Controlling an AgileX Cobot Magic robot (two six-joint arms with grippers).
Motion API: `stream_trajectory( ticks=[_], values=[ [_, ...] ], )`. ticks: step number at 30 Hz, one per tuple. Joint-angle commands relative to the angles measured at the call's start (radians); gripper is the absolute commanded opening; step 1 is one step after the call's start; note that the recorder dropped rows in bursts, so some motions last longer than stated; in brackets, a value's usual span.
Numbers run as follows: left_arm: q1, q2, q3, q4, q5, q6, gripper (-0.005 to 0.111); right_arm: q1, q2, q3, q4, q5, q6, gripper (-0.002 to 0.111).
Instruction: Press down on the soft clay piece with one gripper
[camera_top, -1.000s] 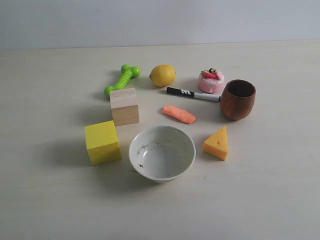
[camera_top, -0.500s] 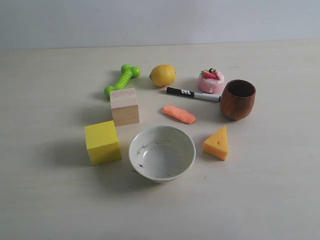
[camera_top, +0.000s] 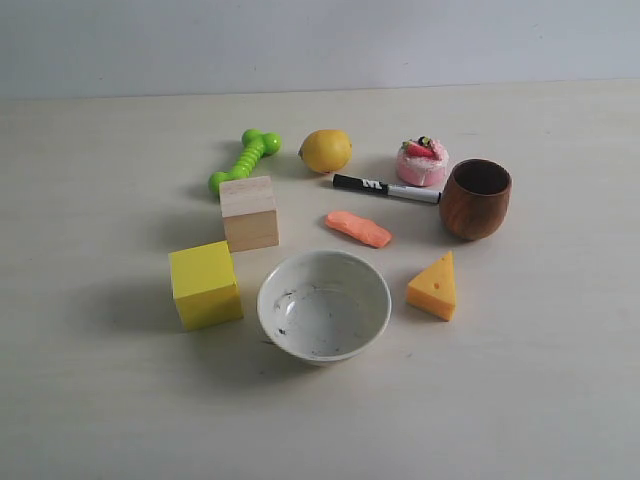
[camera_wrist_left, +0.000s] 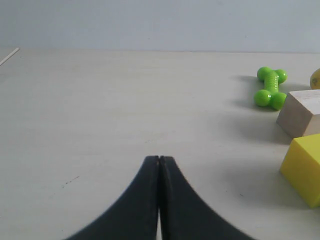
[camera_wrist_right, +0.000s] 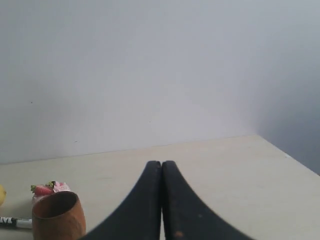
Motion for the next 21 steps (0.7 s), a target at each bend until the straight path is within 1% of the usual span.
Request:
stream_trajectory(
  ticks=[1, 6, 8, 10, 11, 13, 14, 15, 16, 17, 21],
  values=[
    [-0.006, -0.007, -0.003, -0.006, -0.008, -0.001, 0.000, 0.003, -0.006, 0.005, 0.002, -0.053, -0.001, 0.001],
    [-0.006, -0.007, -0.003, -0.006, -0.008, -0.001, 0.000, 0.003, -0.006, 0.005, 0.002, -0.190, -0.001, 0.001],
    [-0.006, -0.007, -0.003, -0.006, -0.008, -0.001, 0.000, 0.003, -0.006, 0.005, 0.049, -0.266, 0.054, 0.001],
    [-0.006, -0.007, -0.003, -0.006, -0.008, -0.001, 0.000, 0.003, -0.006, 0.005, 0.100, -0.365, 0.157, 0.001],
    [-0.006, -0.007, -0.003, -0.006, -0.008, -0.001, 0.000, 0.003, -0.006, 0.005, 0.100, -0.373, 0.175, 0.001],
    [-0.006, -0.007, -0.003, -0.006, -0.008, -0.001, 0.000, 0.003, -0.006, -0.046, 0.100, -0.273, 0.198, 0.001],
    [-0.006, -0.007, -0.003, -0.006, -0.008, -0.001, 0.000, 0.003, -0.006, -0.113, 0.100, -0.133, 0.196, 0.001],
    [-0.006, -0.007, -0.003, -0.006, -0.008, -0.001, 0.000, 0.003, -0.006, -0.141, 0.098, -0.079, 0.191, 0.001],
    [-0.006, -0.007, -0.003, -0.006, -0.008, -0.001, 0.000, 0.003, 0.028, -0.202, 0.096, 0.018, 0.188, 0.001],
    [-0.006, -0.007, -0.003, -0.006, -0.008, -0.001, 0.000, 0.003, 0.049, -0.225, 0.096, 0.050, 0.188, 0.001],
    [-0.006, -0.007, -0.003, -0.006, -0.008, -0.001, 0.000, 0.003, 0.271, -0.404, 0.125, 0.281, 0.190, 0.001]
  ],
)
